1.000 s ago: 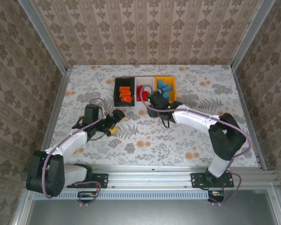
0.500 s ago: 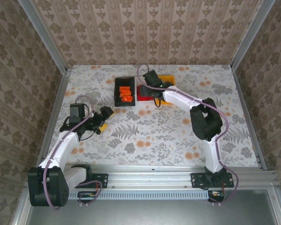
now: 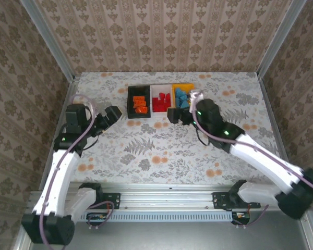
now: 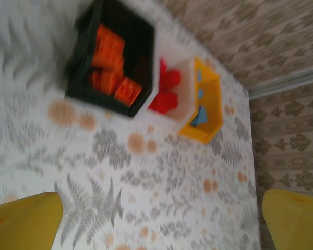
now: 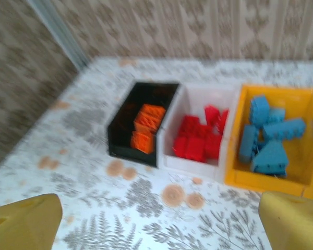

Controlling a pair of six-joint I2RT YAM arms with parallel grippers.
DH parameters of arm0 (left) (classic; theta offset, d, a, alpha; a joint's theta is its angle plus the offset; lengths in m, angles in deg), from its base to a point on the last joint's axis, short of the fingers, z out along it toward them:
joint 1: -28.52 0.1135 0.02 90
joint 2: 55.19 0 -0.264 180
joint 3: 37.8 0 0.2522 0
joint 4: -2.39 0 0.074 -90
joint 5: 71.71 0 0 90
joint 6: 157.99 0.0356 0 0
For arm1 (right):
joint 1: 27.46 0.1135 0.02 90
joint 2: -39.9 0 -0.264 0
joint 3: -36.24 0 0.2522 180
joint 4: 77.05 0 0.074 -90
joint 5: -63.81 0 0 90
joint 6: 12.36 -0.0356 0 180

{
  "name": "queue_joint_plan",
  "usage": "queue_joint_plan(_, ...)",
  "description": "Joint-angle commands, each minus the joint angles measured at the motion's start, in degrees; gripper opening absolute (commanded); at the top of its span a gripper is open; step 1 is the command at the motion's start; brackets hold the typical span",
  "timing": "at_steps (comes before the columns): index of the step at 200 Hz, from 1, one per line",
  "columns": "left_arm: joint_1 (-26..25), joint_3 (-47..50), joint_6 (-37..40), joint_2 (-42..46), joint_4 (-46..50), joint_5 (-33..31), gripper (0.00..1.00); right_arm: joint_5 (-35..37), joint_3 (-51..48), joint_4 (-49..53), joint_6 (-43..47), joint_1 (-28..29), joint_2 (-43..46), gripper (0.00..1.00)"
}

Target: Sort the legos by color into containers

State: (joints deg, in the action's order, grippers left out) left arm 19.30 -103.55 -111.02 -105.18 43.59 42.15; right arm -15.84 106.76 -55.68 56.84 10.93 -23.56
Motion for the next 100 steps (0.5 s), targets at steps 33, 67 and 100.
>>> queue_joint_plan(33, -9.33, 12.35, 17.83, 12.54, -20.78, -42.78, 1.0, 22.76, -15.29, -4.89, -3.89, -0.13, 12.71, 1.0)
queue_joint_plan(67, -5.41, 31.46, 41.44, 10.93, -53.9, -47.65, 1.0, 24.72, -25.73, -22.63, 9.59, -0.92, 15.55, 1.0)
queue_joint_plan(100, 2.27, 37.4, 43.32, -1.59, -60.93, -38.41, 1.0, 14.74, -27.15, -30.16, 20.61, -5.19, 10.79, 1.0)
